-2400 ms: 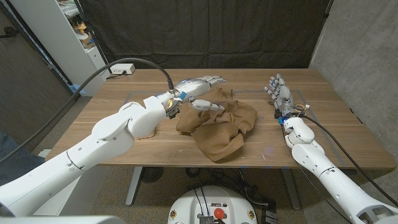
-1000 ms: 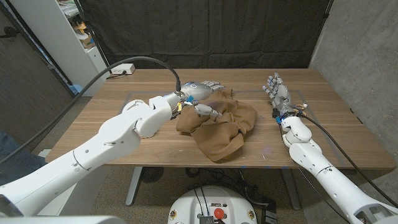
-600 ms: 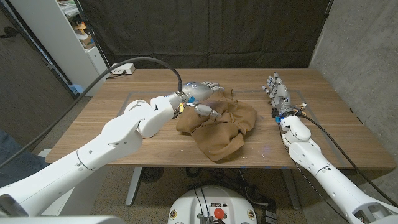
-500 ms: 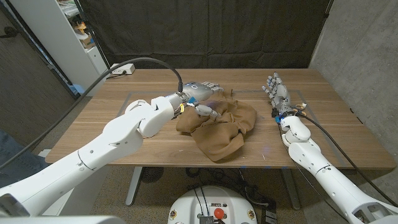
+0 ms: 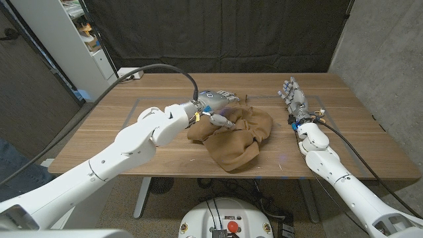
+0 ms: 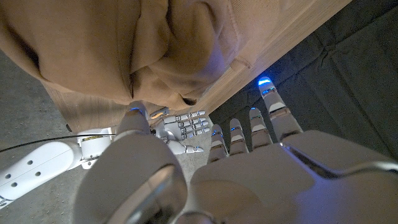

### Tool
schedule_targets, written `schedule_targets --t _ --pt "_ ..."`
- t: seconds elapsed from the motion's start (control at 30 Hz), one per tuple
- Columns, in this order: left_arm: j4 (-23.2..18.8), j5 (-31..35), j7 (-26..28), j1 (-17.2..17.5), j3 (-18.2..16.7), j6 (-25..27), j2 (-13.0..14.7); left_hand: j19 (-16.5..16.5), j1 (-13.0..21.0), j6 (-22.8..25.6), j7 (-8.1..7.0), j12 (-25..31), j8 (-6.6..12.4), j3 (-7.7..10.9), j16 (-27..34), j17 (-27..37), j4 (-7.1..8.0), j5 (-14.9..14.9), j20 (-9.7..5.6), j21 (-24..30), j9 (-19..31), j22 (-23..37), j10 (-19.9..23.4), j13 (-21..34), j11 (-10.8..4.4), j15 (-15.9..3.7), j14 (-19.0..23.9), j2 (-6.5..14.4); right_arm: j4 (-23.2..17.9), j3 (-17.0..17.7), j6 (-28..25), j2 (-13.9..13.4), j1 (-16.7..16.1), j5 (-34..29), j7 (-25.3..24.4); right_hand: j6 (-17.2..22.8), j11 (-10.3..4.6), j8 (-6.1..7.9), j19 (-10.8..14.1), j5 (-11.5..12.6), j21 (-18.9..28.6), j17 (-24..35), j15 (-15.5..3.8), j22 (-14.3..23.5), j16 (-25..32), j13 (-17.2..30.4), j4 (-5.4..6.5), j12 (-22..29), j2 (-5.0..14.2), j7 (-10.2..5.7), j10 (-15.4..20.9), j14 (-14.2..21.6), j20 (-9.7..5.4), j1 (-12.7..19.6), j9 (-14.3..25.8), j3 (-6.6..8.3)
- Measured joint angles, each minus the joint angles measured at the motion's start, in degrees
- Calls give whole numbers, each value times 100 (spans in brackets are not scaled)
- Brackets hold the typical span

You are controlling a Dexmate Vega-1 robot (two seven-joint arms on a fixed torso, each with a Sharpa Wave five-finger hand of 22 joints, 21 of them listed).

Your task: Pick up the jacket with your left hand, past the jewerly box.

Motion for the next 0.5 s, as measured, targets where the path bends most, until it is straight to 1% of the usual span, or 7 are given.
schedule_targets --t 0.17,0.23,0.43,0.5 --pt "17 77 -80 -9 63 25 -55 0 0 0 0 0 0 0 0 0 0 0 0 0 0 0 0 0 0 0 0 0 16 -2 0 3 6 18 26 0 0 0 0 0 0 0 0 0 0 0 0 0 0 0 0 0 0 0 0 0" --pt "22 120 -119 -10 84 48 -75 0 23 0 0 0 0 -23 0 0 -23 0 0 -3 0 1 0 0 0 0 0 22 22 -3 2 5 8 21 33 0 0 0 0 0 0 0 0 0 0 0 0 0 0 0 0 0 0 0 0 0" --pt "46 206 -194 -11 147 84 -131 -1 45 0 0 0 0 -23 0 0 -24 0 0 -21 0 -29 0 0 0 0 0 0 38 -6 7 8 9 32 51 0 0 0 0 0 0 0 0 0 0 0 0 0 0 0 0 0 0 0 0 0" --pt "52 230 -217 -11 160 91 -143 -1 45 22 22 -2 0 -23 0 0 -24 0 0 -21 0 -29 0 0 0 0 0 0 42 -7 7 9 10 34 55 0 0 0 0 0 0 0 0 0 0 0 0 0 0 0 0 0 0 0 0 0"
